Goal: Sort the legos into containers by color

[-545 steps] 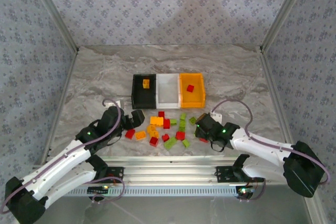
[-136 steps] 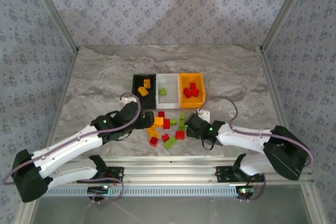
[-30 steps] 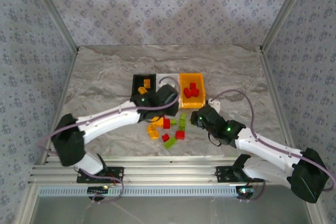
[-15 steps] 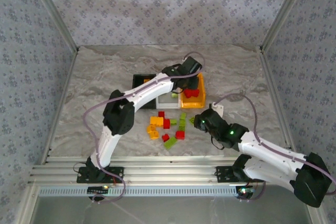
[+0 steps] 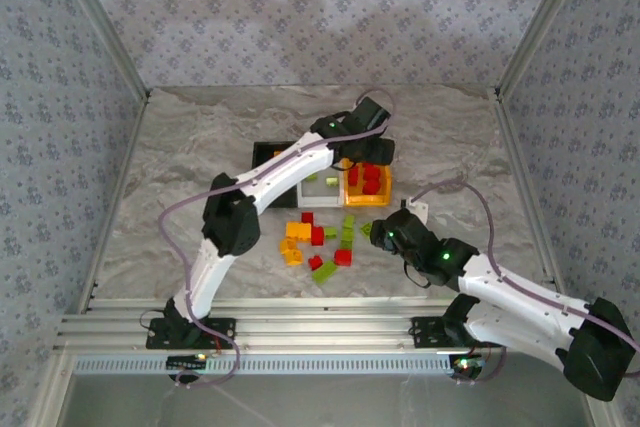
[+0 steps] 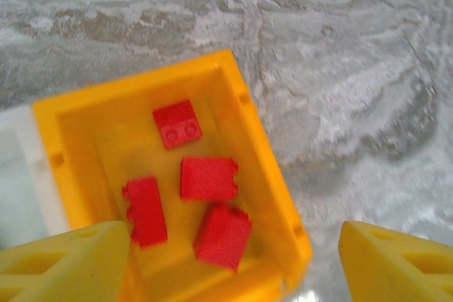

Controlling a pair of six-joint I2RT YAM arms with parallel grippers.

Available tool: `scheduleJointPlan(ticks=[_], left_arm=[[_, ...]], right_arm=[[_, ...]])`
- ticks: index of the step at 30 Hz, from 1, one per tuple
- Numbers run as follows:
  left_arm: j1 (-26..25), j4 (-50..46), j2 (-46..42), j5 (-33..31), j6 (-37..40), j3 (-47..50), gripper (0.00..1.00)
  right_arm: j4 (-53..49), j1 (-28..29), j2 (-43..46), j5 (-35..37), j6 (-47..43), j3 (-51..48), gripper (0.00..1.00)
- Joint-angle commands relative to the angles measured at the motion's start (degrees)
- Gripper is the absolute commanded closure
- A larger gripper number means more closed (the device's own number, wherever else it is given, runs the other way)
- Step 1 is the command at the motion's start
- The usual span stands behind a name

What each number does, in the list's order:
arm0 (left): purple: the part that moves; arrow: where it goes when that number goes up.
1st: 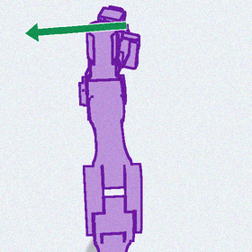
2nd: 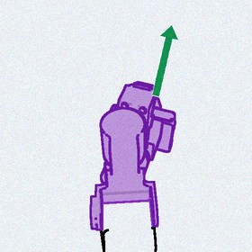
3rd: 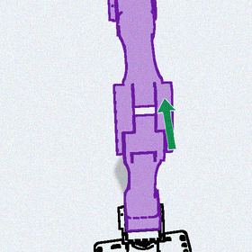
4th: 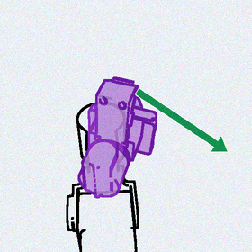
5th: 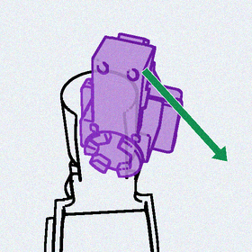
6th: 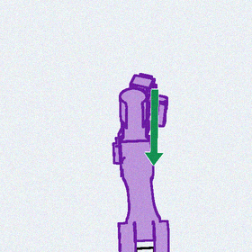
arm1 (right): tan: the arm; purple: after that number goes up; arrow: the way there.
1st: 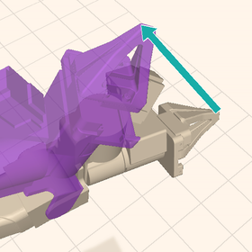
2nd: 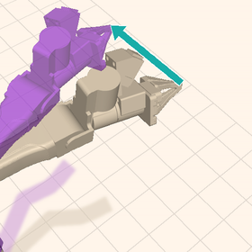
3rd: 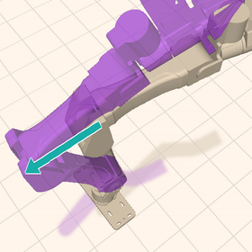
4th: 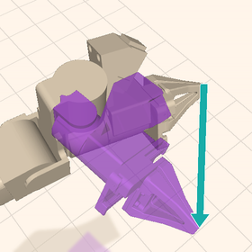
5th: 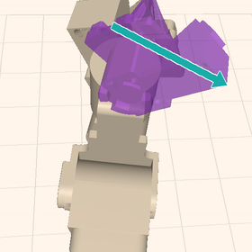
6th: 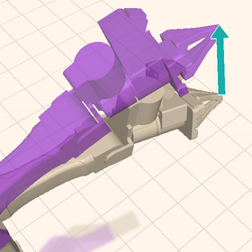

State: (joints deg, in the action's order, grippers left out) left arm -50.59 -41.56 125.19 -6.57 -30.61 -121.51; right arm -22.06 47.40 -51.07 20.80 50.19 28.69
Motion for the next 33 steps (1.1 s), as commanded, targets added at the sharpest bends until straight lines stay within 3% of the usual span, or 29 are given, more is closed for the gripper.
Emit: scheduleJointPlan(ticks=[1,4,6,12,17,25,33], left_arm=[[-2.09,7.18,-14.24,2.27,-0.42,10.92,0.18],[-3.17,14.05,-25.29,2.88,-2.03,25.95,0.14],[-3.83,16.69,-32.19,2.22,-3.25,35.48,0.01],[-4.7,19.9,-50.8,-1.7,-8.61,61.2,0.01],[-4.74,19.51,-65.7,-5.22,-13.23,76.9,0.0],[-4.71,13.88,-84.73,-10.62,-18.12,88.38,0.0],[-4.61,11.33,-88.01,-12.23,-18.83,90.18,0.0]], right_arm=[[0.83,-0.15,-1.6,-0.57,1.14,-0.77,0.27],[2.85,-0.19,-4.99,-0.85,0.97,0.13,0.27],[4.05,-0.18,-7.8,-0.37,1.8,0.91,0.27],[9.67,-1.06,-18.18,-0.15,2.72,3.73,0.27],[13.35,-2.21,-25.91,-1.33,1.99,6.85,0.28],[11.43,-3.29,-33.95,-1.94,4.14,10.68,0.31],[5.45,-2.65,-33.83,0.36,8.43,9.26,0.42]])
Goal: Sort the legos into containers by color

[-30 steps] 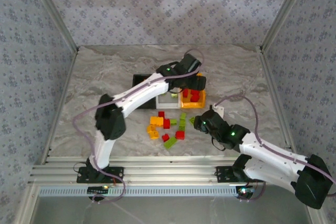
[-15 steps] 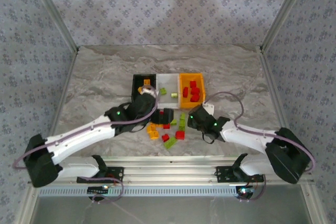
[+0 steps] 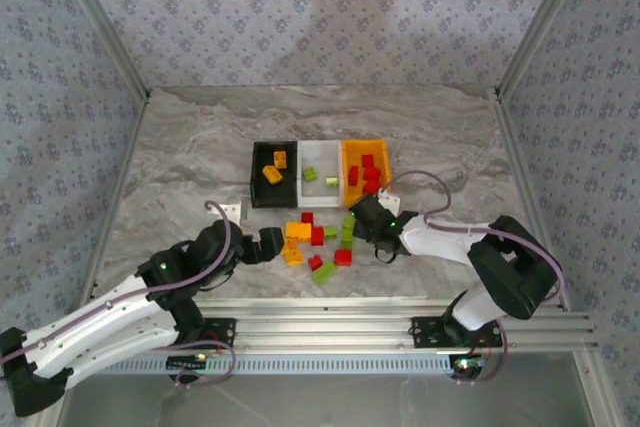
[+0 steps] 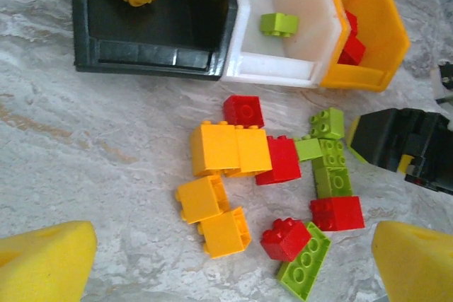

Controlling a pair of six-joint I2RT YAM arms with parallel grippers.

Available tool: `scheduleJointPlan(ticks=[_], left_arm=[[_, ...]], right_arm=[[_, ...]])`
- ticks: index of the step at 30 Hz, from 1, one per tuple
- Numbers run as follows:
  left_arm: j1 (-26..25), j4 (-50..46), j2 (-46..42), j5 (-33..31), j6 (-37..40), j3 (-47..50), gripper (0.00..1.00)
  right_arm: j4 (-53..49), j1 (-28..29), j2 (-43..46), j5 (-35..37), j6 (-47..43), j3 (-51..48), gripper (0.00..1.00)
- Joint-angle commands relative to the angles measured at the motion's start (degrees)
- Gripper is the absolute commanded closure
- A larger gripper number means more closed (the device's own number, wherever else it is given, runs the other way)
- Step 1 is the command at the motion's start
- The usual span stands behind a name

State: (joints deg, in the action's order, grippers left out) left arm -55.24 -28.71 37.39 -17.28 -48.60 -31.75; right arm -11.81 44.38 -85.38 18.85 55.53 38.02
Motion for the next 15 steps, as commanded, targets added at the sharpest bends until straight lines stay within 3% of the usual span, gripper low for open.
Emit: scheduleJointPlan(ticks=[1,6,15], left_arm=[[0.04,-1.65,-0.21,-1.6,-0.89,0.46,0.0],[0.22,-1.58,-1.02,-2.49,-1.26,1.57,0.0],[0.75,-2.12,-1.53,-2.58,-0.88,2.68,0.0]], right_arm=[[-5.61,0.6,1.15,2.87,3.83,-0.72,0.43],[-5.99,0.4,5.18,3.41,4.61,-4.73,0.57],[-8.13,1.17,17.07,-0.18,-8.47,-1.04,0.7]])
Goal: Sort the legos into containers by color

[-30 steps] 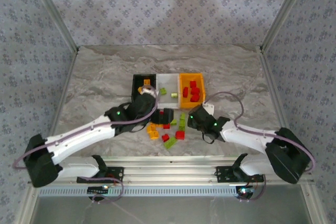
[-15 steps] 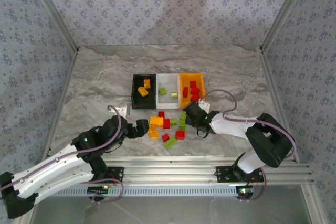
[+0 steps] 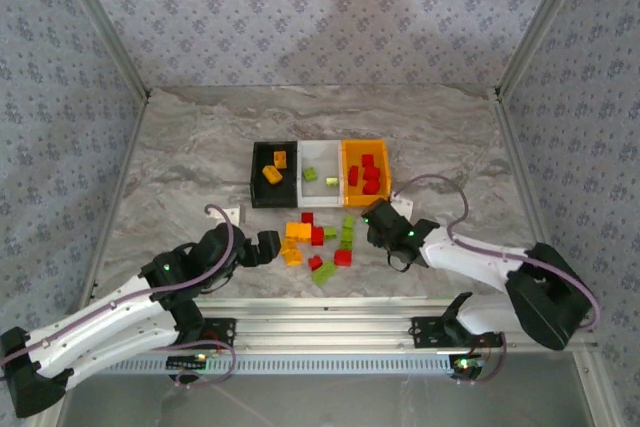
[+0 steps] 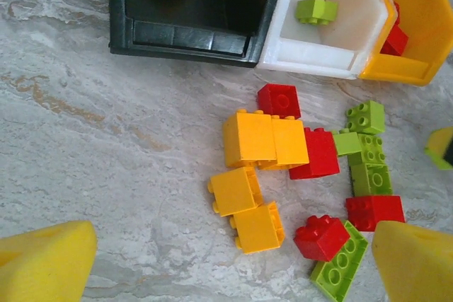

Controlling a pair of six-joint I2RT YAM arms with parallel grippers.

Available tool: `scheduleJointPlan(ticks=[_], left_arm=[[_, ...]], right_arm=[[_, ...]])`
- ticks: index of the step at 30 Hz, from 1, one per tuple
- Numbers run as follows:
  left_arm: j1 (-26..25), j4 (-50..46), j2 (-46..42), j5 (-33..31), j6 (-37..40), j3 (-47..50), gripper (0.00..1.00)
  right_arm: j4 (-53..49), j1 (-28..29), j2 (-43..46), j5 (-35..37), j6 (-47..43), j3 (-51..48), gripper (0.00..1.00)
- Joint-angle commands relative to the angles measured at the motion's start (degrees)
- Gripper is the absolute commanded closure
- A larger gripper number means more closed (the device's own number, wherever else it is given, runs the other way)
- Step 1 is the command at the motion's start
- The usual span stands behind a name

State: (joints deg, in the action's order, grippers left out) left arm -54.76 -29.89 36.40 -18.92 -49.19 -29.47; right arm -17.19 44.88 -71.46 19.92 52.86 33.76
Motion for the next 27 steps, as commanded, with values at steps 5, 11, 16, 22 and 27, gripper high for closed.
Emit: scheduleJointPlan(ticks=[5,11,16,22,27], left_arm=[[0.45,-1.59,-0.54,-1.0,-1.18,1.37,0.0],[0.62,-3.84,-1.13,-0.81,-1.71,1.45,0.01],[0.71,-3.6,-1.77,0.75,-2.4,2.57,0.0],[0.88,-4.69,-1.77,1.37,-2.32,2.71,0.0],[0.91,-5.1,-1.77,1.67,-2.1,2.8,0.0]], right_arm=[[-3.39,3.15,-0.19,-4.7,-12.34,13.71,0.7],[-3.8,4.3,-15.35,-4.59,-16.3,29.64,0.7],[-5.27,2.0,-29.12,-3.95,-16.31,42.87,0.68],[-7.97,0.07,-39.07,-3.49,-16.34,52.72,0.63],[-7.34,-0.67,-40.97,-3.82,-16.31,55.16,0.43]])
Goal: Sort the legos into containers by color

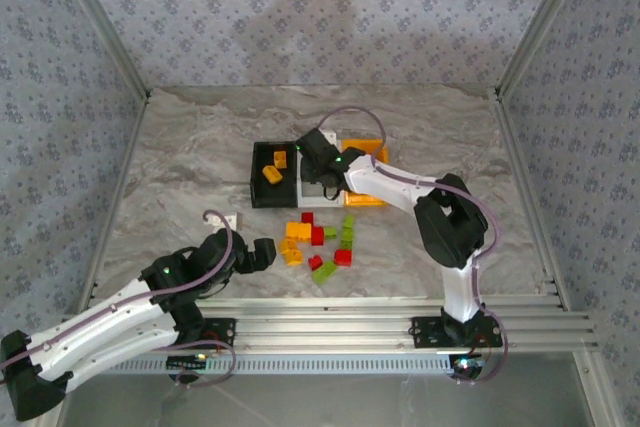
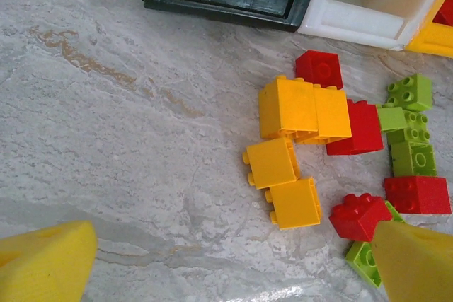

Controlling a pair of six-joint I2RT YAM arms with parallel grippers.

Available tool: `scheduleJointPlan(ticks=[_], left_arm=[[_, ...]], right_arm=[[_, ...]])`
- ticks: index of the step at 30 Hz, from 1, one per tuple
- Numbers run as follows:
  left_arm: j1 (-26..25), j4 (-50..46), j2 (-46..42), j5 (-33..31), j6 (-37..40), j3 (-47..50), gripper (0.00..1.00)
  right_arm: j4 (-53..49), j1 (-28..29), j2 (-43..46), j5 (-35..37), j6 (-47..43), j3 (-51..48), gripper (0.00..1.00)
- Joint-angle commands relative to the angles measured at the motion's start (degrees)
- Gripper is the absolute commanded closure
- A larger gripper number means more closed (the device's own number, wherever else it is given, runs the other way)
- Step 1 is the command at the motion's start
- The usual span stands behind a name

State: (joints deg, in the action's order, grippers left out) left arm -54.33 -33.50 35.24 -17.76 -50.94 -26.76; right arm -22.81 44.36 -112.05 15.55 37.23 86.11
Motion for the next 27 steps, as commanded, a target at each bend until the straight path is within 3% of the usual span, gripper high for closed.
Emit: scheduleJointPlan(ticks=[1,8,16,20,27], left_arm=[[0.45,-1.48,-0.61,0.51,-0.16,0.05,0.0],[0.55,-0.28,0.71,1.01,1.04,-1.07,0.0],[0.86,2.84,6.73,2.2,3.61,-3.42,0.01],[2.01,5.02,15.41,2.98,7.85,-7.15,0.07],[4.38,11.11,33.97,3.98,12.09,-12.97,0.09]], right_arm=[[-1.31,-0.07,0.03,0.55,-0.73,3.05,0.4],[0.52,1.64,7.34,1.68,-3.13,-0.41,0.33],[4.91,6.27,20.98,3.17,-1.57,-16.33,0.31],[6.08,8.41,28.93,4.9,2.24,-26.66,0.31],[4.42,8.54,40.74,7.39,6.02,-37.53,0.31]])
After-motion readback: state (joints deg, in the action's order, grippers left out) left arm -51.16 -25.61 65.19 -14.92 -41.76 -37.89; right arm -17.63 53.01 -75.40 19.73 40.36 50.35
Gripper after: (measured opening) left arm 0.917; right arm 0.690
